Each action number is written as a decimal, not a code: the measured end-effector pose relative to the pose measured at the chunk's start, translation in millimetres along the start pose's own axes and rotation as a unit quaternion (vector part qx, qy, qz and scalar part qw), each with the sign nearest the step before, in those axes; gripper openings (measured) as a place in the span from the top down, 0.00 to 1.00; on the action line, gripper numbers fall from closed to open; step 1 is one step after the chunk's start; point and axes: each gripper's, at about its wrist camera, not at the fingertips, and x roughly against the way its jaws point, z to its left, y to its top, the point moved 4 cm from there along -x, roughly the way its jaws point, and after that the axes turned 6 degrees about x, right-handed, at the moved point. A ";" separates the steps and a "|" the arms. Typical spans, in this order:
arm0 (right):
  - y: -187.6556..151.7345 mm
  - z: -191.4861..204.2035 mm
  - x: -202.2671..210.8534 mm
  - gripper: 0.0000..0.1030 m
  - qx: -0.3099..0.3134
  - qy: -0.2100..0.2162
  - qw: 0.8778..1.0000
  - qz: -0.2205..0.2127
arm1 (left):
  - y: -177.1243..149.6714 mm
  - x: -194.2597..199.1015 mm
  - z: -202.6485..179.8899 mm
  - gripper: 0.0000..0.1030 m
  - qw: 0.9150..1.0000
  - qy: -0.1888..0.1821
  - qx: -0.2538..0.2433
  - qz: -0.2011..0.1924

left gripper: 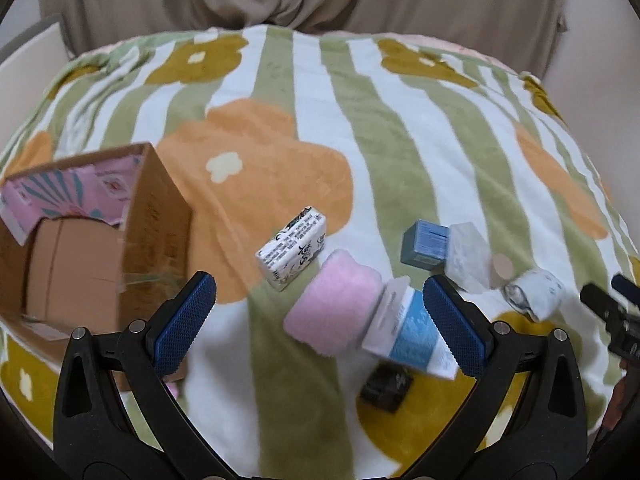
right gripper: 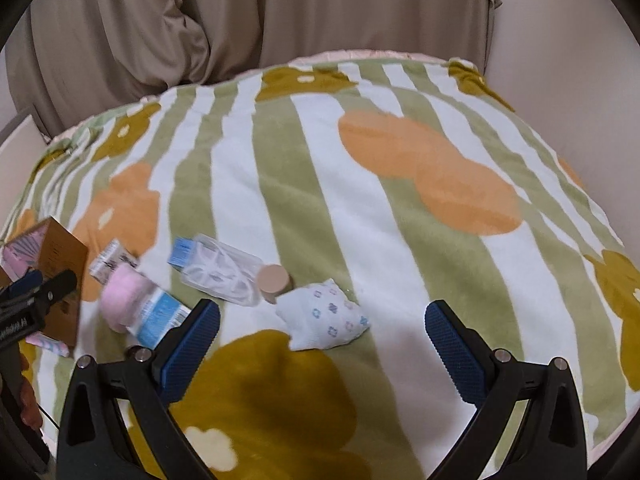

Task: Organize objects
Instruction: 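Grasp the white printed roll with the left tool while the right tool grasps the white patterned pouch, then carry the white roll and patterned pouch with both tools over the cardboard box, then open both tools to drop the roll and pouch into the box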

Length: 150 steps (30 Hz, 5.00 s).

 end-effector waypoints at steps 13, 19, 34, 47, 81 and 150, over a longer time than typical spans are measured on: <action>-10.8 -0.7 -64.4 0.00 0.043 0.007 0.998 0.037 | 12.6 -78.4 17.3 0.00 0.996 0.063 0.062 0.013; -13.1 2.2 -82.7 0.00 0.061 0.002 0.997 0.048 | 14.9 -97.0 22.7 0.00 0.994 0.076 0.080 0.015; -18.2 7.4 -99.3 0.32 0.082 -0.002 0.995 0.064 | 11.5 -111.4 32.1 0.31 0.991 0.081 0.101 0.026; -18.4 11.3 -96.3 0.38 0.082 -0.006 0.995 0.062 | 12.1 -106.5 32.5 0.50 0.993 0.061 0.102 0.027; 41.4 35.6 -4.8 0.41 0.077 -0.015 0.997 -0.021 | 70.8 17.6 34.3 0.52 0.995 -0.011 0.084 -0.059; 46.1 471.9 -56.5 0.41 0.237 0.173 0.955 0.038 | 38.5 18.8 381.9 0.52 0.993 0.023 0.111 0.005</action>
